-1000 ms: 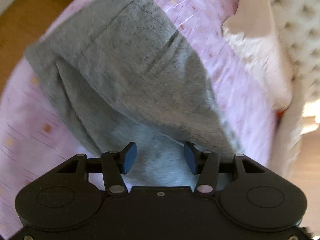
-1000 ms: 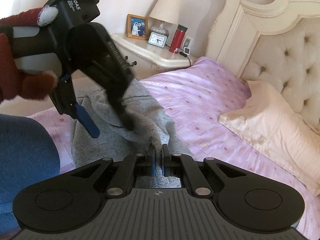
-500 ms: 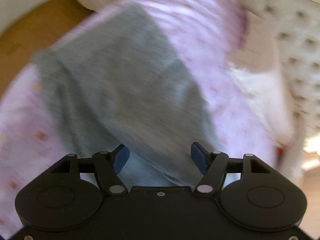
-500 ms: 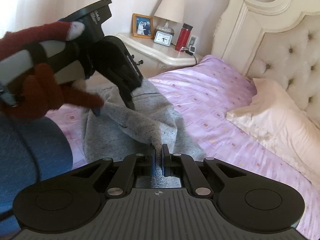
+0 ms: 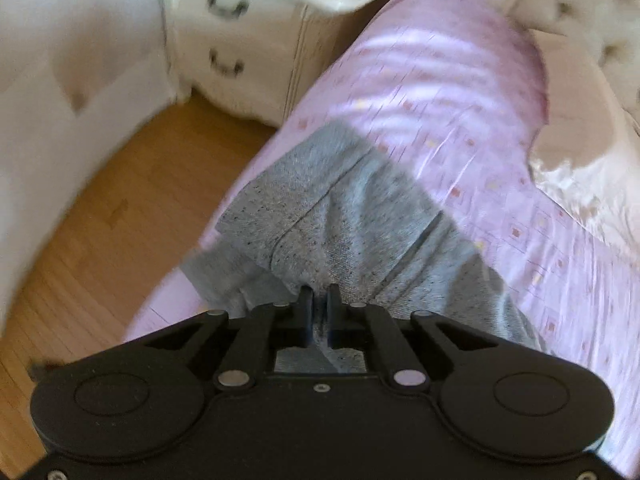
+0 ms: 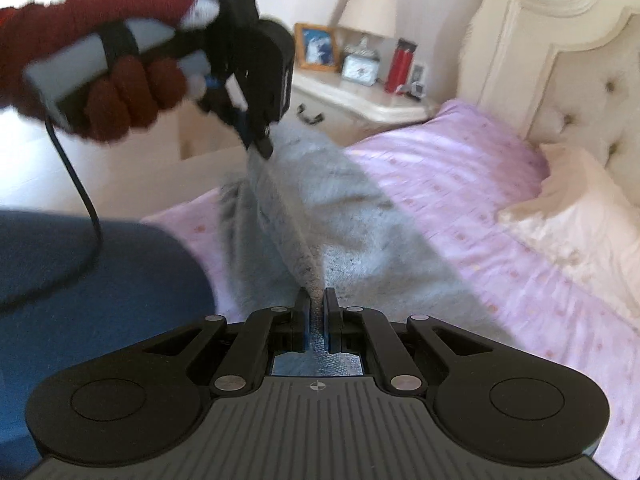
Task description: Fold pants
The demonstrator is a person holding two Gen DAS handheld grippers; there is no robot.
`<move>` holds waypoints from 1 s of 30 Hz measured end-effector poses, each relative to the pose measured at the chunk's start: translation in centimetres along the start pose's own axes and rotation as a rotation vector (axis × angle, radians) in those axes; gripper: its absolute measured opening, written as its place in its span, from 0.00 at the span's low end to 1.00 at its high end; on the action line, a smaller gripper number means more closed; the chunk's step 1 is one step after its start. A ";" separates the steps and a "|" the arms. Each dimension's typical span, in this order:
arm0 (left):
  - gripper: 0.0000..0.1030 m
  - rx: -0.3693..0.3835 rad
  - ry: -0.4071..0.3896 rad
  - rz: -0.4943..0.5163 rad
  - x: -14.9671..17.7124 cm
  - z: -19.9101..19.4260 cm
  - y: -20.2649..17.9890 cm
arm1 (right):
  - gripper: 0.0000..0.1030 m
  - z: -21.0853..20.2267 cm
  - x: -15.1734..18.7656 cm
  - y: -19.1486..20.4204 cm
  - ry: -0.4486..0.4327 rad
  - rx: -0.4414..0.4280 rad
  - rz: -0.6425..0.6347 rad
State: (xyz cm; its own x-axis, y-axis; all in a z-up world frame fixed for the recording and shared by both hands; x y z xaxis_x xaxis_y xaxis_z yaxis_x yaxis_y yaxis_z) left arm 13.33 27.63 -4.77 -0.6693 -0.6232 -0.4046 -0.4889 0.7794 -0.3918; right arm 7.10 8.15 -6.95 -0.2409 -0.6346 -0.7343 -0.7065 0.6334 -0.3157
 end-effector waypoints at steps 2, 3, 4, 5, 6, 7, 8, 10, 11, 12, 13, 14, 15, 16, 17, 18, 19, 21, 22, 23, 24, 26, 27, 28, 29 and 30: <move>0.08 -0.019 -0.003 0.063 -0.1 -0.9 -0.3 | 0.06 1.0 0.9 0.8 0.037 -0.028 -0.013; 0.08 -0.025 0.008 0.099 0.0 -0.9 -0.3 | 0.06 1.6 1.4 1.1 0.062 -0.051 -0.008; 0.09 -0.041 0.030 0.116 0.2 -0.4 0.0 | 0.06 2.1 1.7 1.3 0.077 -0.065 -0.001; 0.10 -0.052 0.046 0.123 0.3 0.3 0.4 | 0.06 2.5 2.1 1.6 0.089 -0.074 0.003; 0.11 -0.064 0.063 0.126 0.6 1.0 0.9 | 0.06 2.9 2.4 1.7 0.103 -0.083 0.007; 0.11 -0.081 0.087 0.119 0.9 2.0 1.6 | 0.06 3.4 2.6 1.8 0.122 -0.097 0.020; 0.11 -0.092 0.105 0.111 1.1 2.8 2.1 | 0.06 3.7 2.8 1.7 0.134 -0.106 0.042; 0.14 -0.112 0.142 0.121 1.5 4.2 2.8 | 0.08 3.8 2.7 1.1 0.145 -0.129 0.092; 0.14 -0.125 0.162 0.137 1.6 4.8 2.8 | 0.10 3.5 2.6 0.8 0.138 -0.131 0.107; 0.17 -0.135 0.176 0.152 1.7 5.3 2.7 | 0.18 3.1 2.4 0.4 0.129 -0.133 0.116; 0.23 -0.147 0.186 0.169 1.6 5.6 2.6 | 0.22 2.5 2.3 0.0 0.121 -0.132 0.120; 0.25 -0.157 0.192 0.185 1.5 5.6 2.6 | 0.27 1.9 2.3 -0.4 0.111 -0.129 0.124; 0.26 -0.156 0.201 0.201 1.3 5.5 2.6 | 0.29 1.1 2.3 -0.9 0.099 -0.122 0.134; 0.30 -0.151 0.205 0.209 1.1 5.3 2.7 | 0.29 0.3 2.5 -1.5 0.086 -0.113 0.150; 0.34 -0.154 0.205 0.216 0.9 4.9 2.8 | 0.29 -0.5 2.6 -2.2 0.075 -0.104 0.172; 0.40 -0.167 0.202 0.226 0.7 4.6 3.0 | 0.29 -1.1 2.9 -2.9 0.066 -0.088 0.197; 0.44 -0.181 0.192 0.248 0.5 4.1 3.2 | 0.29 -1.7 3.3 -3.9 0.060 -0.058 0.231; 0.45 -0.198 0.177 0.279 0.3 3.4 3.3 | 0.29 -2.1 4.2 -5.8 0.076 0.007 0.300; 0.42 -0.228 0.163 0.303 0.2 3.0 3.3 | 0.29 -2.0 4.9 -6.7 0.105 0.044 0.332; 0.41 -0.268 0.151 0.330 0.3 2.8 3.2 | 0.29 -1.9 5.6 -7.2 0.134 0.071 0.354; 0.40 -0.317 0.132 0.361 0.3 2.4 3.0 | 0.29 -1.8 6.4 -7.6 0.160 0.096 0.377; 0.40 -0.364 0.064 0.411 0.2 1.4 2.0 | 0.29 -1.4 8.0 -7.4 0.226 0.113 0.397; 0.40 -0.360 0.042 0.432 0.2 1.1 1.4 | 0.28 -1.0 8.9 -6.8 0.282 0.104 0.389; 0.40 -0.347 0.034 0.448 0.4 1.0 0.6 | 0.28 -0.8 9.8 -6.0 0.338 0.097 0.370; 0.40 -0.323 0.035 0.463 0.7 1.0 -0.4 | 0.28 -1.3 10.0 -5.5 0.314 0.121 0.359; 0.40 -0.302 0.038 0.477 1.1 1.1 -1.2 | 0.25 -1.9 9.9 -5.1 0.301 0.124 0.355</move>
State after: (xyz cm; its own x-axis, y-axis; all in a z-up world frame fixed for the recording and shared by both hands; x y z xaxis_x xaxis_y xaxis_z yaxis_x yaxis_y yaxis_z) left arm 13.78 25.90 -5.61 -0.8722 -0.1994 -0.4467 -0.2623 0.9614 0.0828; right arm 7.04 -2.25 -11.44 -0.6475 -0.4578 -0.6092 -0.4653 0.8706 -0.1597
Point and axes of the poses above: each gripper's, at about its wrist camera, not at the fingertips, and z roughly the way its jaws point, y to its left, x to its underside, the point moved 5 cm from there along z, roughly the way its jaws point, and after that the axes turned 15 degrees about x, right-handed, at the moved point
